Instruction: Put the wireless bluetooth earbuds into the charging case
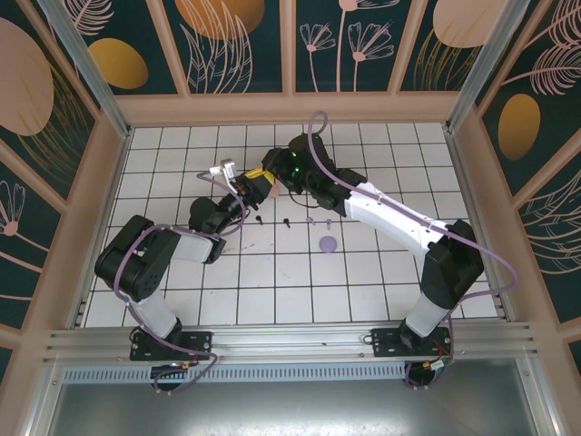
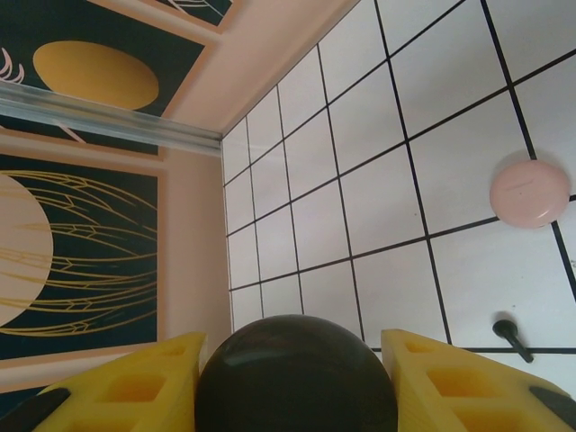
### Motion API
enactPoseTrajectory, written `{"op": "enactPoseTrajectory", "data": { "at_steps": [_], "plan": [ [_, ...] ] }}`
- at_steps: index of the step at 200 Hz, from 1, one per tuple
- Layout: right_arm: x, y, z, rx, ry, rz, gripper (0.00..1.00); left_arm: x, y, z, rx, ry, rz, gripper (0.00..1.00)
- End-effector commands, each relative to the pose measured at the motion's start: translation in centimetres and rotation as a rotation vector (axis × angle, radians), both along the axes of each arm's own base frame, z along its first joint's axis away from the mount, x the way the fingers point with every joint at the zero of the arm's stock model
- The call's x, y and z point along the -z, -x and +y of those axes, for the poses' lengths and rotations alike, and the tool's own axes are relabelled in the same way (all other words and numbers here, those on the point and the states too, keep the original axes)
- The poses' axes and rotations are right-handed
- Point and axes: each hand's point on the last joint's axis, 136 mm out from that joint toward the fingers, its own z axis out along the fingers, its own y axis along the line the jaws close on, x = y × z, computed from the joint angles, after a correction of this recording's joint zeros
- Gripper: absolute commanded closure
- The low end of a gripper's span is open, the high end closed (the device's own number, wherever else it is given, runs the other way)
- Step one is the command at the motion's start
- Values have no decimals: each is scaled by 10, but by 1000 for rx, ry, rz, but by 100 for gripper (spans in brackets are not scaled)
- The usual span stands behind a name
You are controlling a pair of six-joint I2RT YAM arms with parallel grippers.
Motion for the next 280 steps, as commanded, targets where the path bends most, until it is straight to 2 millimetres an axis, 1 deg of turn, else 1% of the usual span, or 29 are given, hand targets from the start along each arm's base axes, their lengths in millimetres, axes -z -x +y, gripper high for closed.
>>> {"op": "enactPoseTrajectory", "data": {
  "at_steps": [1,15,40,59,73,129,170,191,215,223,246,280],
  "plan": [
    [-24,14,15,-63,-67,-25,70,-19,4,-7,35,27,-78,65],
    [-23,14,15,-62,-68,-23,70,-19,5,-8,43,29,-78,60],
    [-23,14,15,-63,-74,-22,70,-19,6,-9,50,35,-77,59],
    [-23,14,16,-62,-79,-21,70,-18,6,-8,47,44,-74,64],
    [-22,14,15,-57,-75,-20,70,-19,7,-6,42,52,-78,66],
    [-17,9,4,-13,-59,-13,71,-23,11,2,13,62,-85,65],
    [-14,7,0,-4,-56,-7,71,-22,15,5,8,59,-84,56],
    [-13,6,-1,-1,-54,-5,71,-21,16,5,7,58,-82,46],
    [-13,3,-4,18,-49,-9,71,-21,17,5,9,57,-83,45],
    [-14,3,-4,16,-51,-9,71,-22,17,5,8,57,-84,47],
    [-11,4,-5,18,-51,-5,71,-22,16,5,5,56,-85,59],
    [-12,4,-5,17,-56,-5,71,-22,16,4,11,57,-87,69]
  ]
}}
